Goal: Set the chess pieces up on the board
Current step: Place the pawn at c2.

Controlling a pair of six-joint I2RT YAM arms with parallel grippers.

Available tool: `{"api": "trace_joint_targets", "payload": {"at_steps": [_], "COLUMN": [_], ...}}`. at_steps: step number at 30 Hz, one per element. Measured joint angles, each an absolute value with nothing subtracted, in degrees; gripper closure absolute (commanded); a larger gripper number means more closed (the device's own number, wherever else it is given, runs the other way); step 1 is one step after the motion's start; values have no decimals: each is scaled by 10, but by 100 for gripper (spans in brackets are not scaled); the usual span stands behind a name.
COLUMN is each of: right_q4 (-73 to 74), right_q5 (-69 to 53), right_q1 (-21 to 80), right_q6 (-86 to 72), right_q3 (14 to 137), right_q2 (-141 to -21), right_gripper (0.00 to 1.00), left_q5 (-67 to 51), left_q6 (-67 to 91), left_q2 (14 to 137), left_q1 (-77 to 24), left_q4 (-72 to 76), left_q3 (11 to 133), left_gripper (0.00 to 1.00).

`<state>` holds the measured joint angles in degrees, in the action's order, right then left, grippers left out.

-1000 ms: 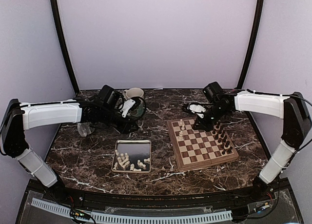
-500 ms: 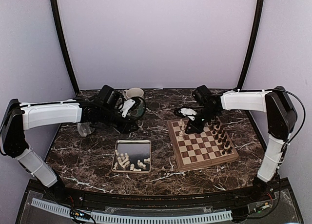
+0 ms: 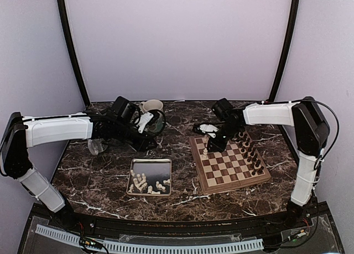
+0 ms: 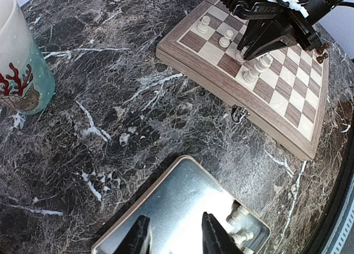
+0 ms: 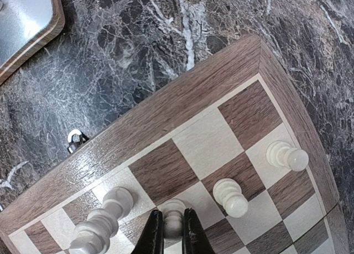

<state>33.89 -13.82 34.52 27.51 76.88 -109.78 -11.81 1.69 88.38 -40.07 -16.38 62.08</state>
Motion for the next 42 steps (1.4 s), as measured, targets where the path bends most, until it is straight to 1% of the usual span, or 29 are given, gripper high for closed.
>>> {"api": "trace_joint_targets", "payload": {"at_steps": [26, 35, 37, 38, 39, 42], "right_q4": [338, 339, 339, 339, 340, 343], "right_q5": [-103, -100, -100, -100, -100, -100], "right_q1": [349, 349, 349, 349, 349, 349], "right_q6": [271, 271, 271, 271, 269, 271], "right_q3": [770, 770, 770, 770, 770, 770], "right_q2": [-1096, -1096, -1096, -1096, -1096, -1096], "right_gripper": [94, 85, 81, 75, 71, 68], "left_q5": [-118, -121, -121, -121, -122, -122], "left_q6": [17, 17, 17, 17, 17, 17], "left_q2": [884, 884, 884, 884, 884, 884], "left_q1": [-401, -401, -401, -401, -401, -401], "left_q4": [-164, -164, -164, -164, -164, -164], "left_q3": [621, 621, 621, 621, 621, 621], "left_gripper": [67, 67, 67, 67, 67, 67]}}
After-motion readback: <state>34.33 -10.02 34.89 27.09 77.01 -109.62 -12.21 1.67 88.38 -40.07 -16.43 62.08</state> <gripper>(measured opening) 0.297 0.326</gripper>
